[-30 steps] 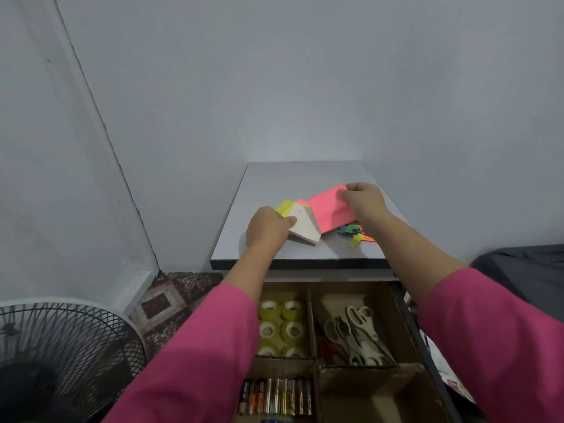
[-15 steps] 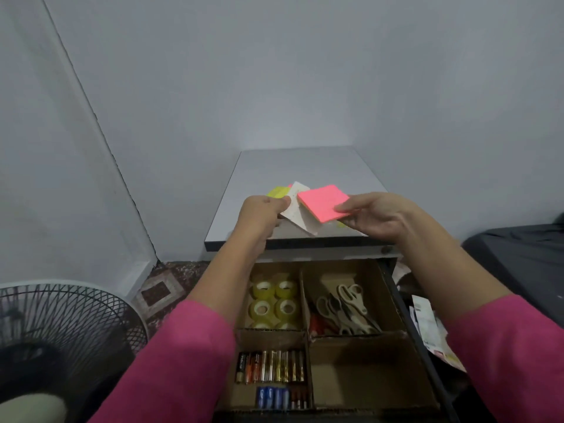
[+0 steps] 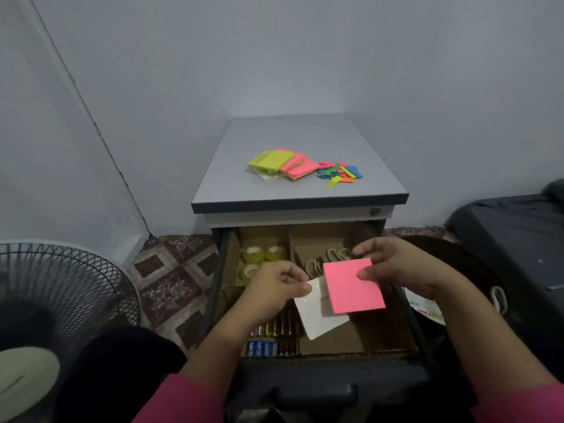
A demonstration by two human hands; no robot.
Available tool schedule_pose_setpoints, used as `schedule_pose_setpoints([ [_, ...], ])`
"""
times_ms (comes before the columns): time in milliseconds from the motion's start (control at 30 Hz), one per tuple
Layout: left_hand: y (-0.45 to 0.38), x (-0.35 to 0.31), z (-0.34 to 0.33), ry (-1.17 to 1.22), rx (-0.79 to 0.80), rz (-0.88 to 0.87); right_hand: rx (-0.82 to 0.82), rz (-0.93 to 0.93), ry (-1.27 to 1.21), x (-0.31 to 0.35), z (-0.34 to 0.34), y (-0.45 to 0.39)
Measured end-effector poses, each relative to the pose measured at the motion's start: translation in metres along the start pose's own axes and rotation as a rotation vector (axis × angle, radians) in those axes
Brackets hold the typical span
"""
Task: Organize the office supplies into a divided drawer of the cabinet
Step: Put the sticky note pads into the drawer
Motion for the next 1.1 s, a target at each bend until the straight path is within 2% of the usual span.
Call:
schedule_pose_setpoints([
  [100,0.002,0.004,-0.01,-0.164,0.01,-0.028,-0.12,0.048,0.064,-0.004,0.001,0.009],
  [167,0.002,0.006,-0.016,-0.269,0.014,-0.045,-0.106,0.054,0.151,-0.004,0.004,0.014],
  [400,0.007,0.007,-0.033,-0.79,-0.099,-0.213,0.249,0.002,0.612,-0.008,-0.021,0.01],
  [500,0.006,0.006,-0.033,-0.896,-0.121,-0.245,0.309,-0.016,0.824,-0.019,-0.039,0.001],
  [700,0.008,0.007,-0.038,-1.106,-0.118,-0.262,0.34,-0.068,1.062,-0.021,-0.046,-0.008],
  [833,0.009,0.004,-0.041,-1.215,-0.172,-0.412,0.241,-0.002,1.111,-0.023,-0.042,-0.002],
  [933,0.009,0.005,-0.047,-1.213,-0.072,-0.492,0.263,-0.045,1.142,-0.034,-0.046,-0.001],
  [1100,0.009,0.01,-0.054,-1.313,0.125,-0.488,0.476,-0.23,1.216,-0.058,-0.06,-0.004],
])
Point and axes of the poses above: each hand's wrist, its own y-axis away from the middle knuckle, its own z-axis out of the back of the hand, x = y × z, the point moved 2 cm from there along -y, towards the middle knuckle, and after that the axes turned 12 degrees about z, right-handed, at the moved point
